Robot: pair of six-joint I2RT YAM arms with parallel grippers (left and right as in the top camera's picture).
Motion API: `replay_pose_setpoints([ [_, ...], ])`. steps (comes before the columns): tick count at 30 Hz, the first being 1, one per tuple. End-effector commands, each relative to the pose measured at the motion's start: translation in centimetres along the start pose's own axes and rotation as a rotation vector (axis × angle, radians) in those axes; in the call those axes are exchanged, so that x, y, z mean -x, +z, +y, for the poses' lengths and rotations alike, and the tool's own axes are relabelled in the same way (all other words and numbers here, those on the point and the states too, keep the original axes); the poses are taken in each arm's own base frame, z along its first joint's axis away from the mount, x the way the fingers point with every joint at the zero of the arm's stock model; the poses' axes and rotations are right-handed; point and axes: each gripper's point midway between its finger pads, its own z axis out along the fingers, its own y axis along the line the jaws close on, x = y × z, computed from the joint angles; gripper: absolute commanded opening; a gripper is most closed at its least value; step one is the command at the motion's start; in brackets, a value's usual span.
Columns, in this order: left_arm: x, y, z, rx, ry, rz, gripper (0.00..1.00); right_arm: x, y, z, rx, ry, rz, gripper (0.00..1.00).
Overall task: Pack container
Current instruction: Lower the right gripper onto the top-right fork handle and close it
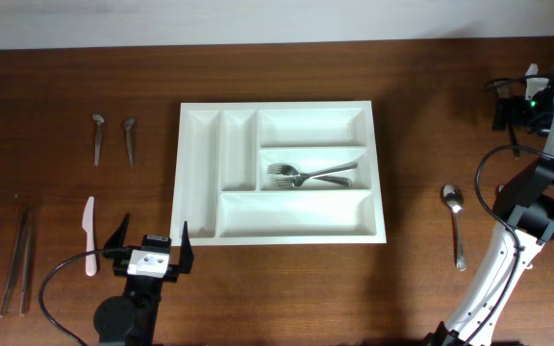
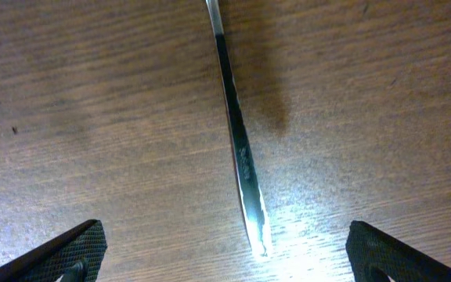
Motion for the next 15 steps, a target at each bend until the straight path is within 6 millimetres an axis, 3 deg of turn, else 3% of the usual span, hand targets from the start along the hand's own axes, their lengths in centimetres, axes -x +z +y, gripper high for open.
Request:
replay_pose_setpoints([
  [1, -0.29, 0.01, 0.13, 0.008, 0.007, 0.006, 0.99, -0.93, 0.76, -0.38, -0.006, 0.003, 0.039, 0.99],
  [6, -0.29, 0.01, 0.13, 0.008, 0.007, 0.006, 0.99, -1.79, 0.71, -0.58, -0.022, 0.001, 0.077, 0.99],
  [15, -0.29, 0.01, 0.13, 0.008, 0.008, 0.006, 0.99, -1.07, 0.84, -0.83, -0.032, -0.022, 0.049, 0.99],
])
